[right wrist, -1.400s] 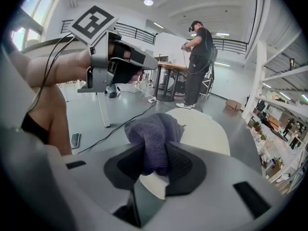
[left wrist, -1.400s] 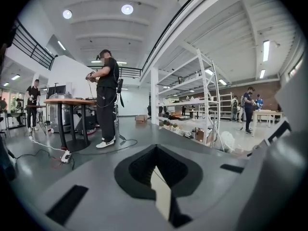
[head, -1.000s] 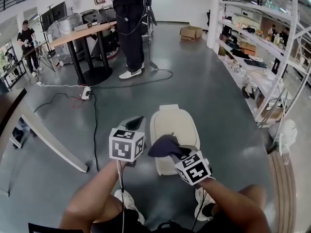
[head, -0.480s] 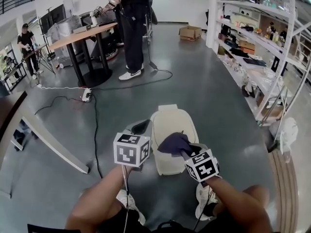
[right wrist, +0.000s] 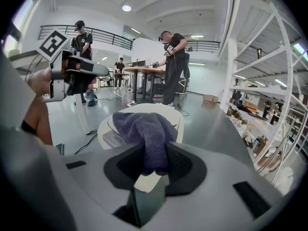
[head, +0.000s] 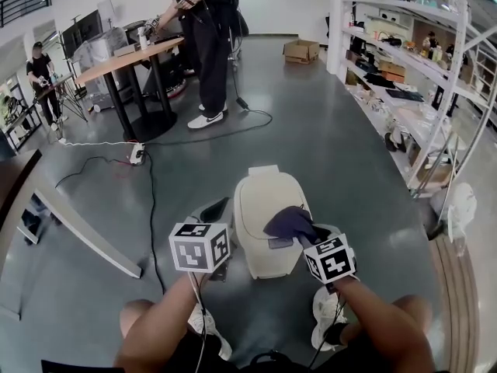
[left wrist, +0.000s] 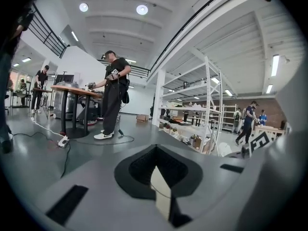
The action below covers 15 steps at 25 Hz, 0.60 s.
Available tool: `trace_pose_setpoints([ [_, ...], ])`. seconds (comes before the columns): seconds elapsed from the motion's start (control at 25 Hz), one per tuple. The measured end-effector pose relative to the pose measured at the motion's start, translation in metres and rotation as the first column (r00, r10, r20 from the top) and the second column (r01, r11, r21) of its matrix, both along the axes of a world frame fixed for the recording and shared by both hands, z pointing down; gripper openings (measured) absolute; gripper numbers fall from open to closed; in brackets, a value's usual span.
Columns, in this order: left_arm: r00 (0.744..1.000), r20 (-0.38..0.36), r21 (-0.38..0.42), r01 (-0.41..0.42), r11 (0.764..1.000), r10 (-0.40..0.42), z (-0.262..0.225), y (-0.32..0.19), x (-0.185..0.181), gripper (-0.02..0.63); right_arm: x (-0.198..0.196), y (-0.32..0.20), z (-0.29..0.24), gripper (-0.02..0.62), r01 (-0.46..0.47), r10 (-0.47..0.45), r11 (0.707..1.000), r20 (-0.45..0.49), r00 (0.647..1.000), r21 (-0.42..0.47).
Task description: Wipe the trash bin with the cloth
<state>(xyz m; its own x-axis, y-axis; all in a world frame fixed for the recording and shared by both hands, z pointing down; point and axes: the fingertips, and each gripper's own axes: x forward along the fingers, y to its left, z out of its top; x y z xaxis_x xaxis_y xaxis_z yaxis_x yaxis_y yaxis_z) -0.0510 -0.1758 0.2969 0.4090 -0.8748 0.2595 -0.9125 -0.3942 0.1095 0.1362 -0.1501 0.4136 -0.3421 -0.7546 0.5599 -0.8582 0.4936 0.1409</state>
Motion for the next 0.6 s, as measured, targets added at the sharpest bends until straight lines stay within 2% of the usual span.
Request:
trace_pose_setpoints([
  [0.24,1.0,-0.012,-0.025,0.017,1.0,-0.017,0.015,0.01,0.002,-0.002,0.002,0.001,-0.003,0.098,-0.004,0.004,1.0,0.04,0.999,0.0],
  [0.6,0.999,-0.042,0.002,0.017,1.0,-0.017,0.006,0.034,0.003,-0.003,-0.026,0.032,-0.048,0.098,0.076,-0.087,0.991,0.091,0.992,0.112],
])
